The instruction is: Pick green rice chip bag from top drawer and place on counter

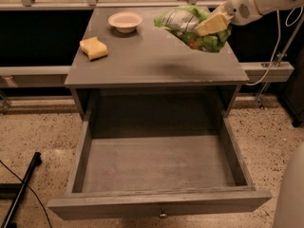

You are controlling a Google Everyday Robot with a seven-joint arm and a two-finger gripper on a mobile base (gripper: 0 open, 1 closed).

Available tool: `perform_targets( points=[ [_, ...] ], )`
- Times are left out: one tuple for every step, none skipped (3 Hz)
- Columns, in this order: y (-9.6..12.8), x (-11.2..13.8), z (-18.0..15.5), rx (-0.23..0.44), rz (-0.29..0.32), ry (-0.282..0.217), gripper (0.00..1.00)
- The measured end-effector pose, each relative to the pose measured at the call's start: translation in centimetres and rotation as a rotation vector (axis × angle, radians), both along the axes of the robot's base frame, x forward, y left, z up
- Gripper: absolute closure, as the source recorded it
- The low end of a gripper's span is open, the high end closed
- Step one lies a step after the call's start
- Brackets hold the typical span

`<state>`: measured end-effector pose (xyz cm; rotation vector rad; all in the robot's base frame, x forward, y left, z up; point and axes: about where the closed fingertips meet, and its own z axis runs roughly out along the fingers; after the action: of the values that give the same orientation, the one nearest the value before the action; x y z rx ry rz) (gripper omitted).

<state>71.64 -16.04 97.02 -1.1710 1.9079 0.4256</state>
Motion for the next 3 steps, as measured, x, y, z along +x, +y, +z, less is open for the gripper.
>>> perform_targets(
  points=[
    [0.7,2.4,-1.3,0.000,-0.136,0.105,0.59],
    [1.9,3.3,-2.9,0.025,-0.205,0.222,0.36],
    [4.0,3.4,-4.2,0.132,-0.112,0.280,0.13]
  ],
)
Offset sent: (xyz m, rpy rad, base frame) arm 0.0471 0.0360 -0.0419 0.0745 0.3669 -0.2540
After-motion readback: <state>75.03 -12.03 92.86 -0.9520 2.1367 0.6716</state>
